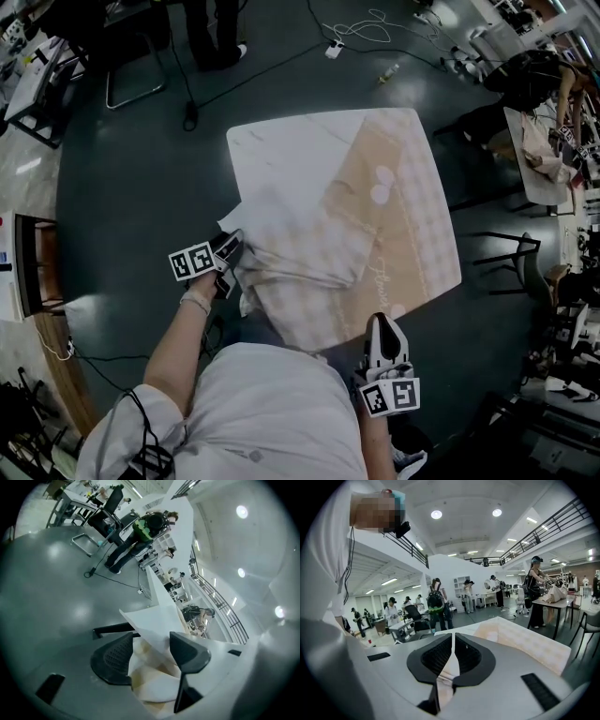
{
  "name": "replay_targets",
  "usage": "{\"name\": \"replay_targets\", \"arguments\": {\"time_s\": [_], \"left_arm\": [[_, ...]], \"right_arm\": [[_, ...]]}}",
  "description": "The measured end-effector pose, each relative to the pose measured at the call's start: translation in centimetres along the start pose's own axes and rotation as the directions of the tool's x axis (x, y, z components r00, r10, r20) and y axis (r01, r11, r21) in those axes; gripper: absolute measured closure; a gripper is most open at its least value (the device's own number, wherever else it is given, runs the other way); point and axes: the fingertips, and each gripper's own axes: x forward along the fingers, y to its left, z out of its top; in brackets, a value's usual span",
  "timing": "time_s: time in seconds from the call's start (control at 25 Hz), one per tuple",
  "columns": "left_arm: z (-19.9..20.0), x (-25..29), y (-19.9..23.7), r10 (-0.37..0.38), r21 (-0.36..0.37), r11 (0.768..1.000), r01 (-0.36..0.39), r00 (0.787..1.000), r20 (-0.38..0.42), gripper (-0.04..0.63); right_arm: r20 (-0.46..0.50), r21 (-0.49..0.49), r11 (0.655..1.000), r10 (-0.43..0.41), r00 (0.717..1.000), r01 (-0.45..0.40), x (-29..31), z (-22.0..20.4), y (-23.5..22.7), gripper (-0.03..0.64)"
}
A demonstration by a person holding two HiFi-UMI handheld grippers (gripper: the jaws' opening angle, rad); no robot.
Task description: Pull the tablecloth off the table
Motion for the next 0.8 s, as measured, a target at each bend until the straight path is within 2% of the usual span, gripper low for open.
{"name": "replay_targets", "arguments": {"time_s": [0.12, 0.24, 0.28, 0.36, 0.44, 0.6, 0.8], "left_arm": [[-0.4, 1.1, 0.4, -0.004, -0.030, 1.000, 0.004, 1.000, -0.020, 0.370], [-0.2, 1.4, -0.1, -0.005, -0.024, 1.000, 0.004, 1.000, -0.018, 0.373], [-0.1, 1.2, -0.4, -0.007, -0.013, 1.000, 0.007, 1.000, -0.013, 0.398], [0.2, 0.7, -1.2, -0.018, 0.016, 1.000, 0.018, 1.000, -0.001, 0.531], [0.5, 0.2, -2.0, -0.029, 0.049, 0.998, 0.028, 1.000, 0.007, 0.572], [0.7, -0.9, -3.6, -0.045, 0.098, 0.994, 0.044, 0.999, 0.012, 0.581], [0.3, -3.1, -5.4, -0.071, 0.096, 0.993, 0.067, 0.997, 0.028, 0.583]], "right_arm": [[0.001, -0.001, 1.000, -0.004, 1.000, 0.004, -0.1, -0.1, -0.1, 0.583], [0.003, -0.003, 1.000, 0.001, 1.000, -0.001, 0.0, 0.0, -0.2, 0.583], [0.004, -0.003, 1.000, 0.004, 1.000, -0.004, 0.0, 0.1, -0.2, 0.583], [0.003, -0.005, 1.000, 0.011, 1.000, -0.011, 0.1, 0.1, -0.2, 0.583], [0.005, -0.006, 1.000, 0.019, 1.000, -0.019, 0.4, 0.1, -0.3, 0.583], [0.014, -0.008, 0.999, 0.039, 0.999, -0.039, 1.0, 0.4, -0.5, 0.583], [0.001, -0.021, 0.996, 0.083, 0.997, -0.083, 2.0, 0.4, -1.1, 0.583]]}}
